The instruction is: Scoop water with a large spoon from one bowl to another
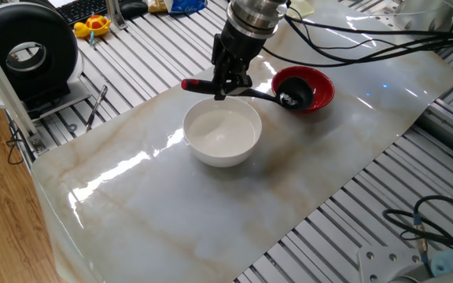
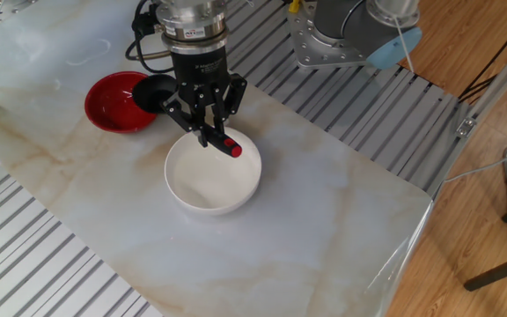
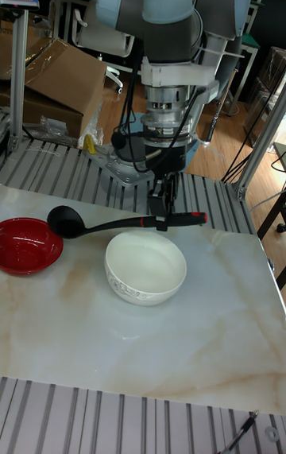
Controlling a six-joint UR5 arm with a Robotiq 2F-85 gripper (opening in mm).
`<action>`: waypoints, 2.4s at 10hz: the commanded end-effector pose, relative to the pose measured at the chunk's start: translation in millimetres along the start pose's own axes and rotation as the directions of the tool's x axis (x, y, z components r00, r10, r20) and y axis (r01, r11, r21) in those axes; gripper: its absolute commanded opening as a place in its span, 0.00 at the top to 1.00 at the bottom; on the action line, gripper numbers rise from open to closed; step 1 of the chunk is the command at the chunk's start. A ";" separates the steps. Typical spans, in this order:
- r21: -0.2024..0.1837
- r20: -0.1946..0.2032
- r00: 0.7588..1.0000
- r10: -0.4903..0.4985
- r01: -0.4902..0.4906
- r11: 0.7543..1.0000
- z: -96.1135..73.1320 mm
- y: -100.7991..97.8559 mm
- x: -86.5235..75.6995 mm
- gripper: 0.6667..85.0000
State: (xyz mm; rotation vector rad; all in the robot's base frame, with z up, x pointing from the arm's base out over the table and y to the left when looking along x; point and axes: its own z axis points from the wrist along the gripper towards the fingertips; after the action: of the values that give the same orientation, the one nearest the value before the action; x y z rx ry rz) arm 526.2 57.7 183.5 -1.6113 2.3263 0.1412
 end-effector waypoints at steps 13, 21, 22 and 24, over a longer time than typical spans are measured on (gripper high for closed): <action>0.006 0.041 0.999 -0.010 0.009 1.000 3.4 -10.0 21.4 0.99; 0.014 0.055 0.998 0.032 -0.033 0.999 3.2 -12.6 17.9 0.99; 0.016 0.055 0.998 0.036 -0.037 0.999 5.4 -13.4 16.8 0.99; 0.018 0.050 0.998 0.029 -0.030 0.999 3.9 -14.7 21.9 0.99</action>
State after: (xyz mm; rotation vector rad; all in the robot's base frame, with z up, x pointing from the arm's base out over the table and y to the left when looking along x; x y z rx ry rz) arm 532.1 35.1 172.3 -1.5581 2.3113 0.1592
